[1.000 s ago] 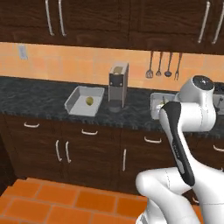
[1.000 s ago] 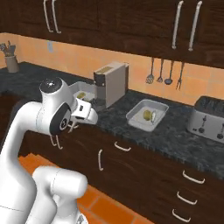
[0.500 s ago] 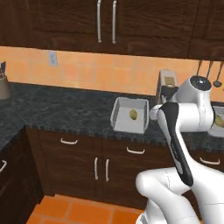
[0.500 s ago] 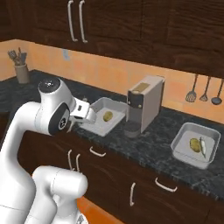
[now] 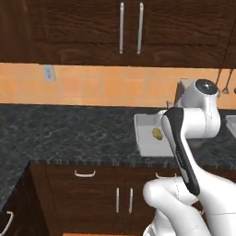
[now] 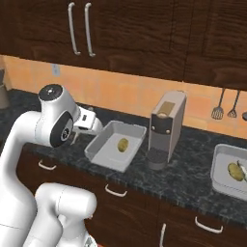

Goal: Place one potato and one fish in each tupperware on the nearby counter, to pack two identical lunches.

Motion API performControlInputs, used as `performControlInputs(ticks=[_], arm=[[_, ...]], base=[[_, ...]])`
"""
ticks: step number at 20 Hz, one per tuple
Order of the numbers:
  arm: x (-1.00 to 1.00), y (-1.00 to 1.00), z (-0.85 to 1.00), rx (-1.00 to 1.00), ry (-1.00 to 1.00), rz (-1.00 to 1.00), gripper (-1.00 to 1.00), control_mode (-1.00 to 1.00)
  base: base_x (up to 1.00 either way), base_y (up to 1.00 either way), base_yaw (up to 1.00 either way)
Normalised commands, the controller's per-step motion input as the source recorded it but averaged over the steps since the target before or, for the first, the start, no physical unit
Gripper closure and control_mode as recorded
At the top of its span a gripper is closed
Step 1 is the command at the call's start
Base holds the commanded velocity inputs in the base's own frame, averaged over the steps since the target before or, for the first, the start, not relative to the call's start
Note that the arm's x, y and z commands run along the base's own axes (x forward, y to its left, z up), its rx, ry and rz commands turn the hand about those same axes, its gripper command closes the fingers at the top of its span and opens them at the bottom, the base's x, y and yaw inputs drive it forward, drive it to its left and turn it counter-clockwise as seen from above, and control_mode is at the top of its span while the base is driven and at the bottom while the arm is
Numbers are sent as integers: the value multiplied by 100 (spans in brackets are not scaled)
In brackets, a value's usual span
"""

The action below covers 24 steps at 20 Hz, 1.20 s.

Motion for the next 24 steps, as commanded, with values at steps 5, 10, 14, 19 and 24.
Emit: performControlInputs(ticks=[5, 10, 14, 19, 24], arm=[[0, 0, 0, 0, 0, 0, 100, 100], [5, 4, -27, -2, 1, -8, 100, -100], [69, 51, -93, 0, 12, 0, 100, -100], [100, 72, -85, 5, 20, 16, 100, -100], [96, 6, -37, 0, 15, 2, 100, -100]], base=[[44, 24, -42], [11, 12, -25], [0, 0, 0], [0, 0, 0], [0, 0, 0]])
